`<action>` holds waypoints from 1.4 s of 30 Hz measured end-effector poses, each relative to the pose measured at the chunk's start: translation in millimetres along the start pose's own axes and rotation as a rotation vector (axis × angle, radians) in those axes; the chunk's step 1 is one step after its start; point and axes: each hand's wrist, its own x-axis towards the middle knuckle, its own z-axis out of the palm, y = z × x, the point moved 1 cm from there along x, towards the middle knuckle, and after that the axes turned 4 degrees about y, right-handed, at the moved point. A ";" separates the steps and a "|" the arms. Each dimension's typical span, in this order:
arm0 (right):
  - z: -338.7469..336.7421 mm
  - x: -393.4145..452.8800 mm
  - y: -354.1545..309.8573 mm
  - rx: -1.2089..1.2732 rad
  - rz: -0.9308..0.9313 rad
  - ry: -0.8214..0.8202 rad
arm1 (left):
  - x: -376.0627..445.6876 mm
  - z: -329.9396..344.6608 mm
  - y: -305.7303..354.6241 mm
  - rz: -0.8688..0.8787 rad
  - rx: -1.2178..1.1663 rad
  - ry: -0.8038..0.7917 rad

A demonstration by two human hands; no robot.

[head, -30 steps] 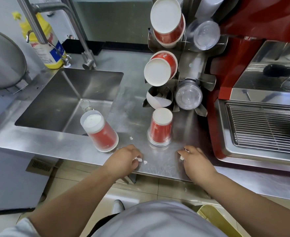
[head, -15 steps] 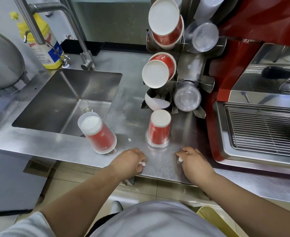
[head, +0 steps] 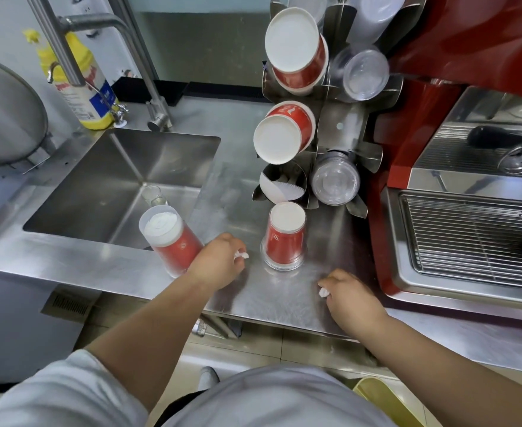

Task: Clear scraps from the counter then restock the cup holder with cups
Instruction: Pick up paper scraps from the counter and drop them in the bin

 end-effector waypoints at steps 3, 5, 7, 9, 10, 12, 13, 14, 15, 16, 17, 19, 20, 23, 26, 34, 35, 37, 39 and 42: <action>0.1 -0.8 -0.2 0.002 0.009 0.002 | 4.5 -1.3 -5.9 -0.027 0.028 -0.019; 0.4 -0.7 -0.6 0.012 0.014 0.015 | 5.6 -0.9 -9.7 -0.039 0.049 -0.024; 0.8 -0.3 -1.4 0.016 0.026 0.014 | 5.7 1.5 -12.6 -0.042 0.059 -0.037; 0.6 -0.6 -2.3 0.017 0.039 0.013 | 5.4 4.9 -13.3 -0.037 0.076 -0.052; 0.5 -0.5 -2.2 0.022 0.043 0.016 | 5.6 6.8 -12.8 -0.033 0.080 -0.056; 0.1 -0.5 -2.5 0.031 0.044 0.019 | 6.6 10.3 -10.9 -0.036 0.078 -0.070; 0.0 -0.6 -2.6 0.035 0.047 0.014 | 7.2 11.4 -9.3 -0.040 0.082 -0.081; -0.2 -0.8 -2.7 0.040 0.050 0.006 | 8.0 12.4 -7.5 -0.043 0.092 -0.094; -0.6 -1.1 -3.0 0.042 0.053 0.001 | 8.6 13.3 -5.7 -0.041 0.105 -0.106; -0.9 -1.2 -3.0 0.040 0.054 0.000 | 9.3 14.2 -3.8 -0.038 0.116 -0.120; -1.3 -1.3 -3.1 0.037 0.053 0.002 | 9.5 15.2 -2.2 -0.035 0.121 -0.132; -1.7 -0.9 -3.0 0.032 0.054 -0.002 | 9.1 17.1 -0.2 -0.031 0.121 -0.145; -2.5 -0.4 -3.3 0.023 0.056 -0.010 | 8.6 17.6 0.3 -0.031 0.119 -0.143; -5.4 1.6 -6.0 -0.017 0.056 -0.028 | 6.6 18.4 1.1 -0.030 0.108 -0.129; -9.9 3.1 -10.0 -0.080 0.057 -0.054 | 4.3 19.0 3.5 -0.008 0.104 -0.121; -18.0 6.4 -15.8 -0.108 0.060 -0.116 | 1.8 18.0 7.5 0.034 0.128 -0.161; -19.1 6.2 -16.6 -0.106 0.062 -0.118 | 1.4 17.7 8.7 0.040 0.130 -0.170; -20.8 6.4 -17.4 -0.096 0.073 -0.118 | 0.0 16.9 10.9 0.054 0.137 -0.190; -22.6 7.1 -18.3 -0.102 0.075 -0.121 | -0.8 15.9 11.8 0.061 0.150 -0.210; -25.1 8.4 -19.6 -0.105 0.080 -0.143 | -1.1 14.2 13.3 0.081 0.183 -0.254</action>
